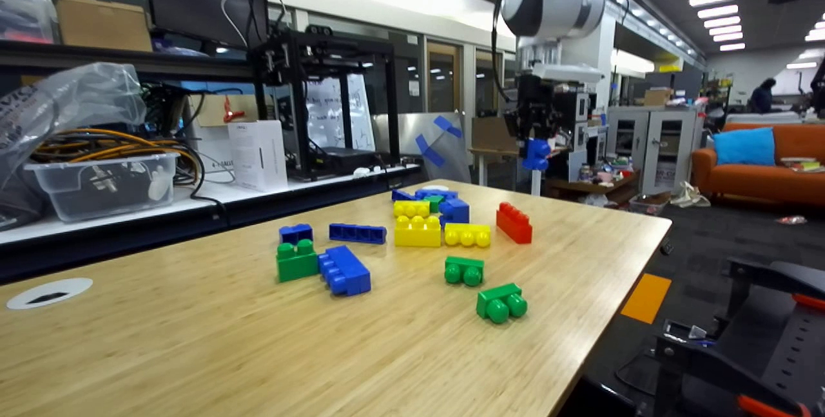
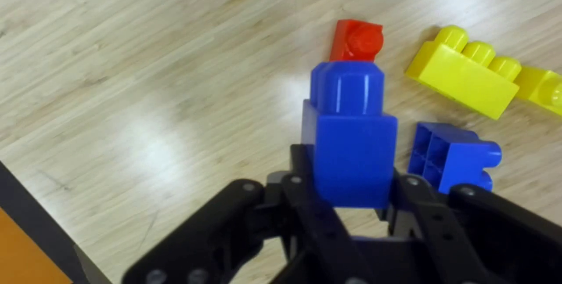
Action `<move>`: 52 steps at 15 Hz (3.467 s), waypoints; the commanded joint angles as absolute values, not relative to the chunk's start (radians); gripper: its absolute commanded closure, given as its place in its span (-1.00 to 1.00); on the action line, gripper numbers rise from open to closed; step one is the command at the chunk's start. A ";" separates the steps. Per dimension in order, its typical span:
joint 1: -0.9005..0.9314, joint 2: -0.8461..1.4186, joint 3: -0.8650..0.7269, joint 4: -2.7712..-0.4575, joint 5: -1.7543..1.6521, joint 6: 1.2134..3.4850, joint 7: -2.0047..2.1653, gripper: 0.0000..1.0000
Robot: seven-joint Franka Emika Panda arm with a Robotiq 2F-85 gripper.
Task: Pick up the blue block and move it to the right side of the table.
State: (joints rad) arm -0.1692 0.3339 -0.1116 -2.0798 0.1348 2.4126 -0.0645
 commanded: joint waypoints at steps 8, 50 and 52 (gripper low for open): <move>-0.211 0.475 -0.069 -1.700 0.185 2.130 -0.161 0.79; -0.216 0.930 -0.039 -1.112 0.145 1.929 -0.139 0.79; -0.210 0.990 -0.046 -1.040 0.125 1.913 -0.131 0.79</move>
